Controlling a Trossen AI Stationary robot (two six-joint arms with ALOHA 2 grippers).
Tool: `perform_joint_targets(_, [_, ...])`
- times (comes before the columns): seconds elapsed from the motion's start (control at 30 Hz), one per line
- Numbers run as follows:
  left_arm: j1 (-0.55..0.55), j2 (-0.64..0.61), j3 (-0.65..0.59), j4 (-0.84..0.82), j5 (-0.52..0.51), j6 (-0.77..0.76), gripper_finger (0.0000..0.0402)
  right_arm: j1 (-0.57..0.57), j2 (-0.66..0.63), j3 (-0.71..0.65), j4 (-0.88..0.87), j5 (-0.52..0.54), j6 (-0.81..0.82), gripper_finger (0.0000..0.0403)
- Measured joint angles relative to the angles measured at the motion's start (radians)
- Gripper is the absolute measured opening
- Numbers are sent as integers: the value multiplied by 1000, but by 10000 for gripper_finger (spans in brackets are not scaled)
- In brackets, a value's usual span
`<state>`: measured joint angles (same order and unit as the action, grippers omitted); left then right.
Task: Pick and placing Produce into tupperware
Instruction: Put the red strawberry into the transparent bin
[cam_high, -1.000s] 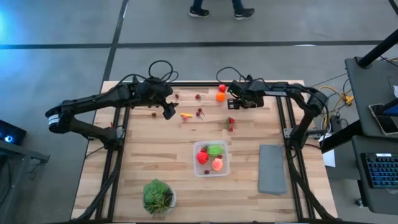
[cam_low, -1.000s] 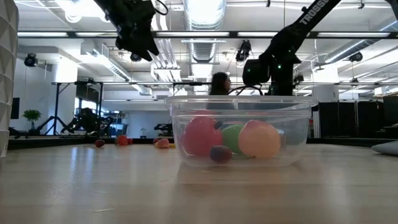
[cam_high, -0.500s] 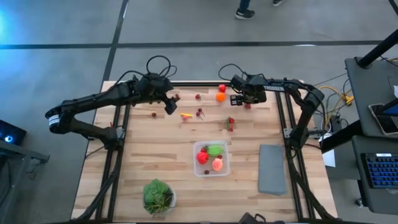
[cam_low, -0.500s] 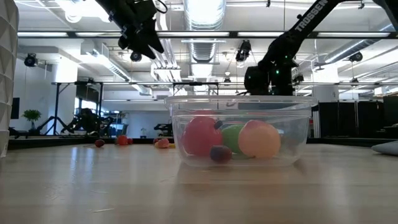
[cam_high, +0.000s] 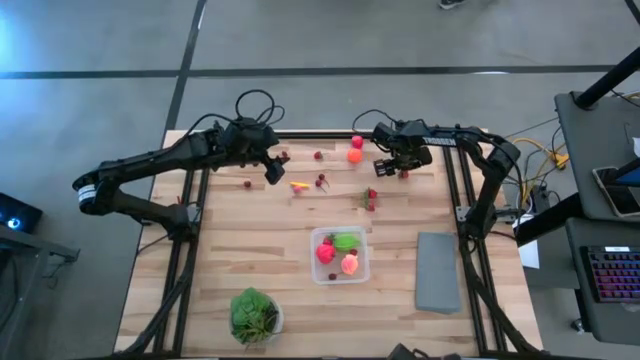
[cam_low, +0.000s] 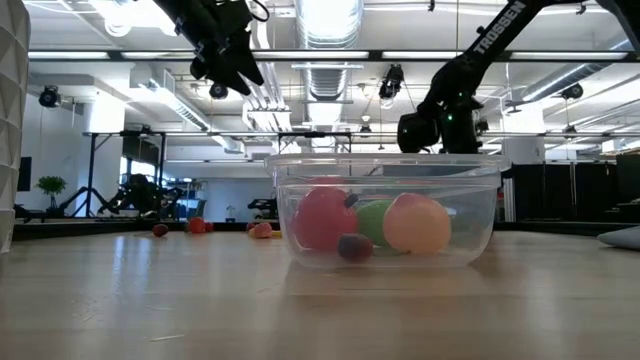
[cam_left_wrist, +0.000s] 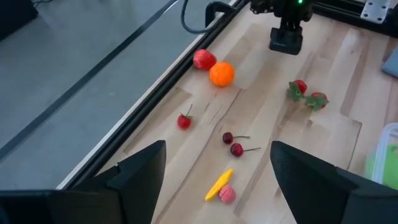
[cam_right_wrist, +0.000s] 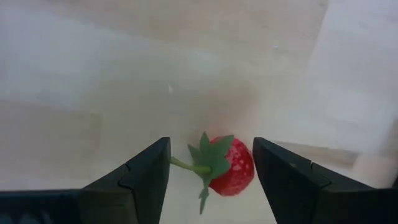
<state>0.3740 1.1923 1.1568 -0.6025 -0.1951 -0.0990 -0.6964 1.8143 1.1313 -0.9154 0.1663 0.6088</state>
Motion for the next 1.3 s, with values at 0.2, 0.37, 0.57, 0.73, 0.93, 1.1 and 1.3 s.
perform_joint_targets(0.2, [0,0,0,0,0,-2,274,0,-27,6,10,17,-183,221])
perform_joint_targets(0.37, [0,0,0,1,0,-5,274,-12,-39,8,37,18,-245,221])
perform_joint_targets(0.57, [0,0,0,10,0,-51,274,-19,-86,8,-10,16,-424,221])
perform_joint_targets(0.73, [0,0,0,19,0,-55,274,-12,-172,0,-49,7,-659,221])
perform_joint_targets(0.93, [0,0,0,19,0,-55,274,-10,-243,-58,-47,-88,-882,221])
perform_joint_targets(1.1, [0,0,-1,21,0,-55,274,-11,-227,-117,-18,-87,-895,221])
perform_joint_targets(1.3, [0,0,-2,23,0,-55,274,-11,-203,-143,35,-61,-913,221])
